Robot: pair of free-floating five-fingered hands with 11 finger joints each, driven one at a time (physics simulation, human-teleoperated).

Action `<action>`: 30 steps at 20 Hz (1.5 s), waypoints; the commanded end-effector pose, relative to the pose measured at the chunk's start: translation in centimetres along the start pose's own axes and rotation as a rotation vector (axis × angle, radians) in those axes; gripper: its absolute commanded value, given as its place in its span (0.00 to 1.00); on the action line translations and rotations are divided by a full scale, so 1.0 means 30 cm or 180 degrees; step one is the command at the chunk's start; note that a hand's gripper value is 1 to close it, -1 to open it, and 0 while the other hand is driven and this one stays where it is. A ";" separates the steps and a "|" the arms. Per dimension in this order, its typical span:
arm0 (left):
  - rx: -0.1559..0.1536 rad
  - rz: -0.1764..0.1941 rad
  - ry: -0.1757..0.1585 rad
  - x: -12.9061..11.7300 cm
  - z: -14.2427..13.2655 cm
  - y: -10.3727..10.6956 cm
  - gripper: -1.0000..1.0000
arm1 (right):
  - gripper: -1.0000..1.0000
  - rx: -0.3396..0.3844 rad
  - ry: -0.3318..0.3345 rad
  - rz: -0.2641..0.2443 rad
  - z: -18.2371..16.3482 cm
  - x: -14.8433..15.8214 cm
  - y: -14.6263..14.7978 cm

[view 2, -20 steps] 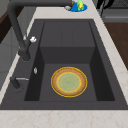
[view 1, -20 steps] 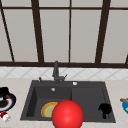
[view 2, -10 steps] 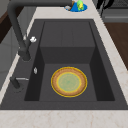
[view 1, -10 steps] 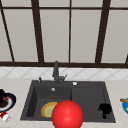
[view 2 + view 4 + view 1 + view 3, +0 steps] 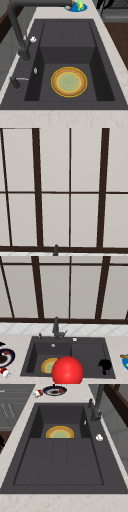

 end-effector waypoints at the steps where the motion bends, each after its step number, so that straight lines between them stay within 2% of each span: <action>1: -0.0050 0.0097 0.0056 0.029 -0.051 0.070 0.00 | 0.50 0.0000 0.0000 0.0000 0.000 0.000 0.000; 5: -0.0122 0.0147 0.0021 0.060 -0.125 0.138 0.00 | 0.50 0.0000 0.0000 0.0000 0.000 0.000 0.000; 7: -0.0140 0.0184 0.0043 0.070 -0.150 0.169 0.00 | 0.50 0.0000 0.0000 0.0000 0.000 0.000 0.000; 11: -0.0230 0.0030 0.0070 0.123 -0.223 0.158 0.00 | 0.50 0.0000 0.0000 0.0000 0.000 0.000 0.000; 13: -0.0272 -0.0054 0.0039 0.135 -0.253 0.148 0.00 | 0.50 0.0000 0.0000 0.0000 0.000 0.000 0.000; 14: -0.0259 -0.0061 0.0034 0.144 -0.273 0.143 0.00 | 0.50 0.0000 0.0000 0.0000 0.000 0.000 0.000; 15: -0.0127 0.0116 0.0039 0.120 -0.249 0.155 0.00 | 0.50 0.0000 0.0000 0.0000 0.000 0.000 0.000; 16: -0.0090 0.0063 0.0002 0.129 -0.236 0.154 0.00 | 0.50 0.0000 0.0000 0.0000 0.000 0.000 0.000; 19: -0.0091 0.0112 0.0000 0.123 -0.250 0.149 0.00 | 0.50 0.0000 0.0000 0.0000 0.000 0.000 0.000; 20: -0.0223 0.0119 -0.0017 0.123 -0.291 0.138 0.00 | 0.50 0.0000 0.0000 0.0000 0.000 0.000 0.000; 21: -0.0338 0.0027 0.0034 0.156 -0.308 0.124 0.00 | 0.50 0.0000 0.0000 0.0000 0.000 0.000 0.000; 22: -0.0376 0.0004 0.0077 0.172 -0.310 0.120 0.00 | 0.50 0.0000 0.0000 0.0000 0.000 0.000 0.000; 23: -0.0410 0.0037 0.0112 0.181 -0.317 0.111 0.00 | 0.50 0.0000 0.0000 0.0000 0.000 0.000 0.000; 27: -0.0522 0.0041 0.0162 0.223 -0.354 0.080 0.00 | 0.50 0.0000 0.0000 0.0000 0.000 0.000 0.000; 30: -0.0653 0.0029 0.0212 0.264 -0.376 0.072 0.00 | 0.50 0.0000 0.0000 0.0000 0.000 0.000 0.000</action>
